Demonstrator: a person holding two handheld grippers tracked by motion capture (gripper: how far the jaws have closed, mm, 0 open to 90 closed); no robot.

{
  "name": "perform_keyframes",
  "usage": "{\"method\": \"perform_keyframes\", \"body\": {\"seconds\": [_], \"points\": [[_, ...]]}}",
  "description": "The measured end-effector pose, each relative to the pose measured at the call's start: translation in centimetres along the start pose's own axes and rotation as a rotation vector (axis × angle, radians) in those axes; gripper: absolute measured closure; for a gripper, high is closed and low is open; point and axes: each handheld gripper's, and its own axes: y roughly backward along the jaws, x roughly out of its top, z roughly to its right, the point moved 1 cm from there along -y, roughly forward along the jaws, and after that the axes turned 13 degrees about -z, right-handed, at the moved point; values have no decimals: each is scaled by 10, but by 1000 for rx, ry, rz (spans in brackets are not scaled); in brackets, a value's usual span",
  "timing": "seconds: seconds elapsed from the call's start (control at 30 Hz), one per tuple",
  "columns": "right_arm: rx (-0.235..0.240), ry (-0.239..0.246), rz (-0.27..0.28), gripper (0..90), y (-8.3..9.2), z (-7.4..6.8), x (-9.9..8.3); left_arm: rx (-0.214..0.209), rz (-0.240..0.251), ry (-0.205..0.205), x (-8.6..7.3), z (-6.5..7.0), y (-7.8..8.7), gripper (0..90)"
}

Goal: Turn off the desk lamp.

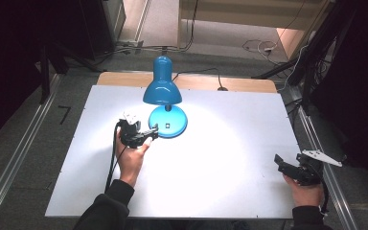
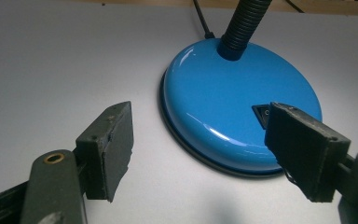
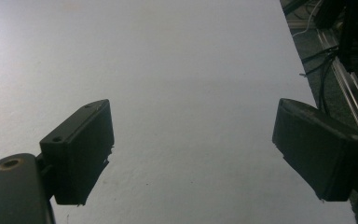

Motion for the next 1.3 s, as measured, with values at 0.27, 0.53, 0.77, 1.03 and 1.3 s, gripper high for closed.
{"method": "perform_keyframes", "body": {"seconds": [0.27,0.53,0.77,1.03,1.3], "points": [[2,-2,0,112,0,0,0,1,3,-30,5,11,-9,380],[3,-1,4,112,0,1,1,-8,-2,-77,7,22,-18,485],[4,-4,3,112,0,2,1,-54,-12,-96,8,28,-27,673],[6,-5,3,112,-1,3,1,-59,-6,-117,9,33,-32,856],[7,-8,1,113,-1,3,1,-77,-14,-119,10,36,-36,900]]}}
